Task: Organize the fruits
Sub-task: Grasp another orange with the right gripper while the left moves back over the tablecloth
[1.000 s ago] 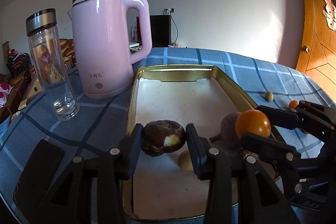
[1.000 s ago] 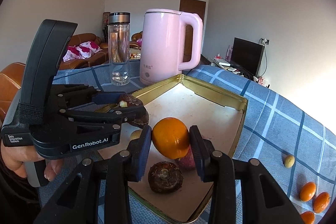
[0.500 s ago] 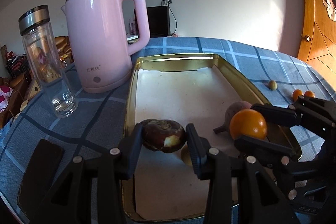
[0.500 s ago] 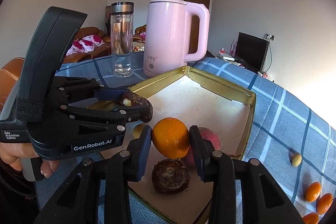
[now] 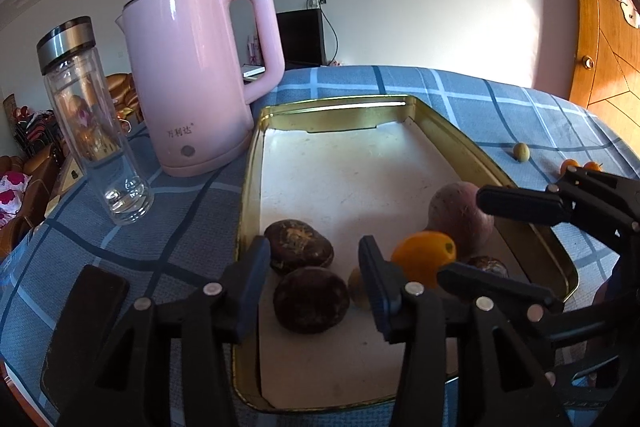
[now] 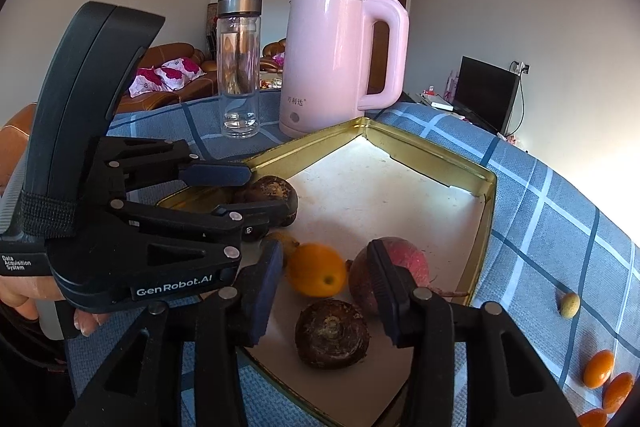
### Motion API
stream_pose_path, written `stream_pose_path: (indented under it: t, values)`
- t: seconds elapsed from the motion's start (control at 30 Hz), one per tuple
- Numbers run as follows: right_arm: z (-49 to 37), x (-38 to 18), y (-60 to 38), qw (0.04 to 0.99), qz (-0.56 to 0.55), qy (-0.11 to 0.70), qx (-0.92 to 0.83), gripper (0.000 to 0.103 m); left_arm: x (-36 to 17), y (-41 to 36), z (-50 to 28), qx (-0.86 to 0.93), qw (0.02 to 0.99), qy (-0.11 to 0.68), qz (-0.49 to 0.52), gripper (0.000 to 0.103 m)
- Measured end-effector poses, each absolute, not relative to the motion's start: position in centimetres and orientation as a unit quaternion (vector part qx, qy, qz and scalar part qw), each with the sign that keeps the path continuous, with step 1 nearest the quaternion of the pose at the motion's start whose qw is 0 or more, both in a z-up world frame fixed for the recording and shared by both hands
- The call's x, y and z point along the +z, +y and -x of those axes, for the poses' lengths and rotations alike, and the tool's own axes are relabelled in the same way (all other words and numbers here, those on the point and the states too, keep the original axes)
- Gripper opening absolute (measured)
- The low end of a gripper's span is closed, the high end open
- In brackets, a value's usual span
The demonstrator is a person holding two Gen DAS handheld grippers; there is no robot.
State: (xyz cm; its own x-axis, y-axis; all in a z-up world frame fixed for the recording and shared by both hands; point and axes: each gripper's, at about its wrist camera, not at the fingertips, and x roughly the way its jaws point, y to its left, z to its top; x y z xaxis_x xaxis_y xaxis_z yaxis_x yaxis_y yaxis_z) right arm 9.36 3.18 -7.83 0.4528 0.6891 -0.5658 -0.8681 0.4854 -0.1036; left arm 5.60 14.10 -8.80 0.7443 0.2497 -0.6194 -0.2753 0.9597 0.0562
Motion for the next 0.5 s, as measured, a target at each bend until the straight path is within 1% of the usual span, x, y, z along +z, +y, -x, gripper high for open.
stream_pose_path:
  t: [0.07, 0.13, 0.2, 0.33, 0.47, 0.5]
  values:
    - [-9.4, -7.7, 2.8, 0.836, 0.189, 0.228, 0.462, 0.057, -8.7, 14.2, -5.3, 0.136, 0.935, 0.326, 0.027, 0.061]
    - [-9.4, -7.6, 2.1, 0.845, 0.191, 0.223, 0.447, 0.058, -8.4, 14.0, -5.0, 0.135, 0.937, 0.321, 0.027, 0.065]
    - [-9.4, -7.4, 1.1, 0.857, 0.195, 0.22, 0.423, 0.058, -7.9, 13.6, -4.6, 0.132, 0.941, 0.311, 0.028, 0.074]
    - [-10.3, -6.7, -2.9, 0.886, 0.181, 0.225, 0.364, 0.058, -7.0, 12.5, -4.2, 0.121, 0.947, 0.297, 0.031, 0.076]
    - [-12.1, -5.7, -9.1, 0.918, 0.146, 0.244, 0.276, 0.058, -6.3, 10.5, -4.1, 0.101, 0.952, 0.289, 0.024, 0.083]
    - [-12.5, -5.6, -10.5, 0.924, 0.142, 0.249, 0.254, 0.06, -6.2, 9.9, -4.2, 0.095, 0.953, 0.288, 0.021, 0.085]
